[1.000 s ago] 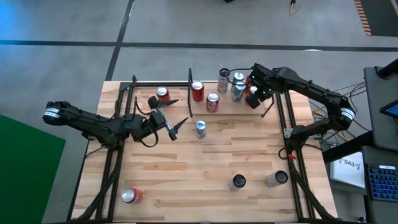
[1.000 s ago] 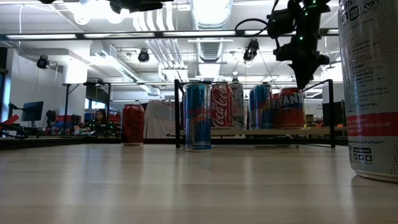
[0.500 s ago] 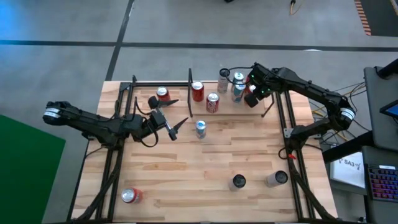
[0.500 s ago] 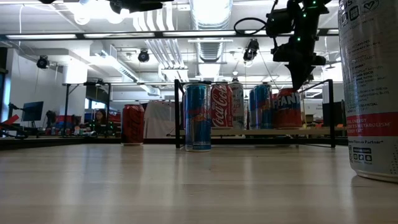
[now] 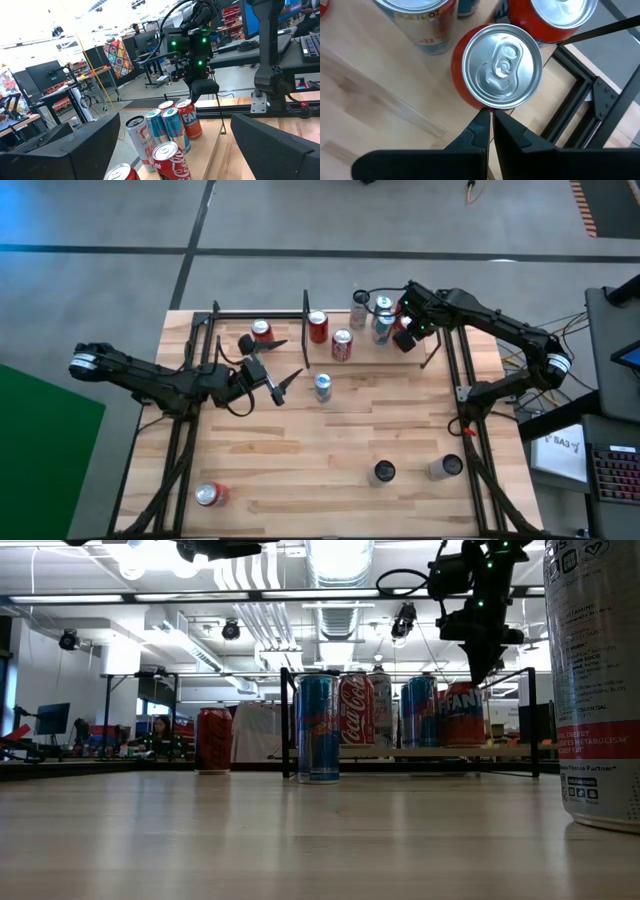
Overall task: Place canned beverage on shelf
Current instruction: Put the red soda can on the shelf, then put the red and black soda can on the shelf
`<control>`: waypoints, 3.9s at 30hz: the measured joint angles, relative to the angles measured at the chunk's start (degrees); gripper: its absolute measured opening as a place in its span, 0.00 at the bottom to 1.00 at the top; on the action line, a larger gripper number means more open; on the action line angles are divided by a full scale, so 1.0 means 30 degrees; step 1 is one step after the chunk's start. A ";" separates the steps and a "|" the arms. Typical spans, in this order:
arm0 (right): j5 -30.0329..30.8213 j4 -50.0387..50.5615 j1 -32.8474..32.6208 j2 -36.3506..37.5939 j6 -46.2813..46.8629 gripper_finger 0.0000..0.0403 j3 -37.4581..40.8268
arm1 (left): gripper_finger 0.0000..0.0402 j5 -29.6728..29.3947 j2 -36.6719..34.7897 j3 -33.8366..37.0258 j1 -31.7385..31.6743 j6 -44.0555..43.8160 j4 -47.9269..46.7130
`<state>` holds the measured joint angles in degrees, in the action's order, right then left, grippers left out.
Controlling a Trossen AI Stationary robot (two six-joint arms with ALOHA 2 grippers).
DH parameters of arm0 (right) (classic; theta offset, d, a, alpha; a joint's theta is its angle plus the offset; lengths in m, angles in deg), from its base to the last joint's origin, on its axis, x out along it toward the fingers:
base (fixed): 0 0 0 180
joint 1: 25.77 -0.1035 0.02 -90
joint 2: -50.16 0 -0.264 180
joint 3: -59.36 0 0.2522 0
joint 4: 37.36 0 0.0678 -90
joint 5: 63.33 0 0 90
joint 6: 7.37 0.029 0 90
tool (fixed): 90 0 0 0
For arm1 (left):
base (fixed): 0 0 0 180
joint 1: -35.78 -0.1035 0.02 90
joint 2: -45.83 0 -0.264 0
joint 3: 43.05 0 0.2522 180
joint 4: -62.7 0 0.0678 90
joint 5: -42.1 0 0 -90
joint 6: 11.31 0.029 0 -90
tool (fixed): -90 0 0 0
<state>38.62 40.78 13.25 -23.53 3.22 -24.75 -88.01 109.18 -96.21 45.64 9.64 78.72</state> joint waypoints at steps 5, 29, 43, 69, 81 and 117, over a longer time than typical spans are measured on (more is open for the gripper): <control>0.0037 -0.0007 0.0000 0.0000 -0.0088 0.03 0.0000 | 0.91 -0.0001 0.0000 0.0000 -0.0004 0.0000 0.0000; 0.0060 0.0157 -0.3077 0.2835 0.1898 0.03 -0.1253 | 0.91 0.0195 0.0000 0.0000 0.0076 0.0186 0.0065; 0.2968 -0.1264 -1.0569 0.4149 0.4613 0.03 -0.1246 | 0.91 0.0328 0.0000 0.0000 0.0910 -0.0814 0.0837; 0.5443 -0.9859 -1.8688 0.3912 0.3398 0.03 0.2888 | 0.91 0.2259 0.0205 -0.4944 0.2583 -0.1924 -0.4226; 0.5379 -1.0142 -1.8680 0.3920 0.2703 0.03 0.2790 | 0.91 -0.1002 0.1059 -1.0067 0.1485 -0.5177 -1.8655; 0.5436 -1.0265 -1.8673 0.3912 0.2541 0.03 0.2834 | 0.91 0.7629 0.3985 -0.7956 -1.5217 -0.7905 -2.3234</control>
<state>54.92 9.98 -42.77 -11.80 10.85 -16.24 -65.13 121.13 -120.08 -0.01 -14.08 9.02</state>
